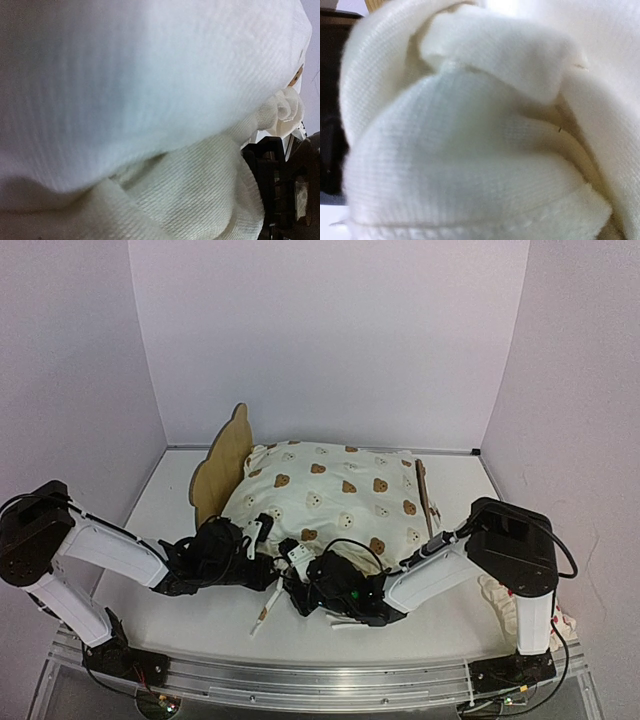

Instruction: Set up the pet bed

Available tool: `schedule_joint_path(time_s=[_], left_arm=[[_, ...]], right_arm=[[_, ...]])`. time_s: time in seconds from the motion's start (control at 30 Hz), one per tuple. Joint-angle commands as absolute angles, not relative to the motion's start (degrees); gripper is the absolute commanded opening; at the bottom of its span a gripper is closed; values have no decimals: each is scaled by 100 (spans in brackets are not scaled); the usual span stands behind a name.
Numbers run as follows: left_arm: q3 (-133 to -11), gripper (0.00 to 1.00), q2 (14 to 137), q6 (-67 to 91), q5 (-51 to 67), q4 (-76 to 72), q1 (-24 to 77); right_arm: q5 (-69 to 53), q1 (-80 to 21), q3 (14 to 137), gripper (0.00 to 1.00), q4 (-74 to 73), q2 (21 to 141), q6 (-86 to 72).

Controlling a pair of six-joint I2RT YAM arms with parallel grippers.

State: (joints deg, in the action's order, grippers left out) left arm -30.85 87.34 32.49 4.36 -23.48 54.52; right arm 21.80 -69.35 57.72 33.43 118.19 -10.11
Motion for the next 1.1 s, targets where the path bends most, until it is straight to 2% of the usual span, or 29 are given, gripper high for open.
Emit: schedule_joint_path(time_s=[0.0, 0.23, 0.67, 1.07], left_arm=[[-3041, 0, 8537, 3278, 374, -2332, 5414], [-3025, 0, 8417, 3241, 291, -2224, 5410], [-3052, 0, 8314, 3222, 284, -2134, 5412], [-3059, 0, 8095, 3212, 191, -1990, 5412]], right_arm=[[2471, -6926, 5699, 32, 3946, 11627, -981], [2501, -6926, 5543, 38, 4024, 11348, -874], [2451, -6926, 5414, 36, 4314, 11114, -748], [2245, -6926, 5565, 37, 4337, 11464, -819]])
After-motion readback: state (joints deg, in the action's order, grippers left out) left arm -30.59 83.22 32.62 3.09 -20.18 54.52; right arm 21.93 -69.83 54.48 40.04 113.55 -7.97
